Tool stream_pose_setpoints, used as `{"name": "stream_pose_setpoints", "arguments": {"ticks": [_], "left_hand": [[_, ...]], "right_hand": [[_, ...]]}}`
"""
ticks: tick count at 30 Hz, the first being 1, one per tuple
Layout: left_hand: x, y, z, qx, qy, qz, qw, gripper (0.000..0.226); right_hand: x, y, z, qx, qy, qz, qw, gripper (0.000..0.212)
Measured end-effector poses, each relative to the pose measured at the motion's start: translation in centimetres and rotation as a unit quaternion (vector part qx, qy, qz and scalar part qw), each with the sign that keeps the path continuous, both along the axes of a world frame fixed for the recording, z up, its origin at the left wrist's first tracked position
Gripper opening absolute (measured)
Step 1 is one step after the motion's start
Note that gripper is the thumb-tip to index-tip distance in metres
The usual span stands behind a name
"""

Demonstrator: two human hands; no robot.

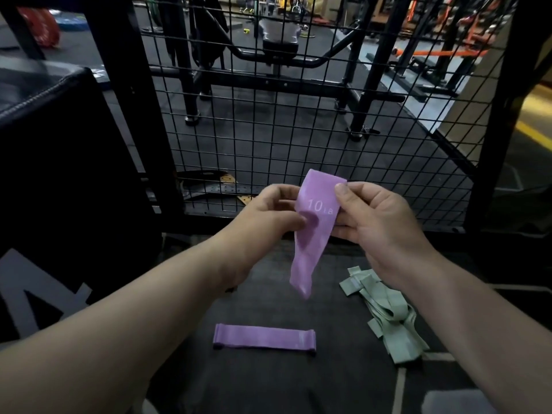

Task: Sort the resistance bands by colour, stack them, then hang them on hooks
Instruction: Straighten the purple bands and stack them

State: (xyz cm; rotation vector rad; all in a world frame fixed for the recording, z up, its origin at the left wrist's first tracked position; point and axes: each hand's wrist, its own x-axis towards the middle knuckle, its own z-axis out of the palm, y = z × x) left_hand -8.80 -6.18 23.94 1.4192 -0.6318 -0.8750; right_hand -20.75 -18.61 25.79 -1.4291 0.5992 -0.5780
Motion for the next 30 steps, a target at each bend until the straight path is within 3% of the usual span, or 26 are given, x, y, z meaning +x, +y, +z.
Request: {"name": "stream_pose_setpoints", "arguments": {"ticks": [4, 7, 12, 15, 17, 20, 25, 28, 30], "left_hand": [[-0.4, -0.4, -0.7, -0.029, -0.049, 0.019, 0.998, 0.015], [-0.3, -0.4, -0.9, -0.039, -0.076, 0.024, 0.996, 0.008], [-0.3, -0.2, -0.6, -0.029, -0.085, -0.011, 0.996, 0.016], [-0.7, -0.1, -0.3, -0.028, -0.029, -0.039, 0.998, 0.026], [-0.8, -0.1, -0.5, -0.030, -0.004, -0.060, 0.998, 0.034], [-0.9, 0.0, -1.3, -0.015, -0.038, -0.124, 0.991, 0.046], [-1.2, 0.5, -1.7, 0.042, -0.049, -0.192, 0.979, 0.038], [-1.3, 0.7, -1.5, 0.042, -0.009, -0.216, 0.975, 0.027], [-1.4, 0.7, -1.0, 0.008, 0.043, -0.184, 0.982, 0.014]], "right_hand": [[-0.1, -0.1, -0.2, -0.113, 0.010, -0.014, 0.993, 0.009], [-0.1, 0.2, -0.2, -0.148, -0.006, 0.003, 0.989, 0.010], [-0.3, 0.3, -0.1, -0.158, -0.012, 0.022, 0.987, 0.014], [-0.2, 0.5, 0.0, -0.161, -0.018, 0.011, 0.987, 0.007], [-0.1, 0.7, 0.1, -0.136, -0.031, 0.000, 0.990, 0.005], [0.0, 1.2, 0.8, -0.058, -0.057, 0.000, 0.997, 0.006], [0.0, 0.6, 2.1, 0.060, -0.108, -0.038, 0.992, 0.024], [0.1, -0.5, 1.6, 0.111, -0.088, -0.066, 0.988, 0.032], [0.2, -0.8, 1.1, 0.161, -0.036, -0.026, 0.986, 0.043]]}}
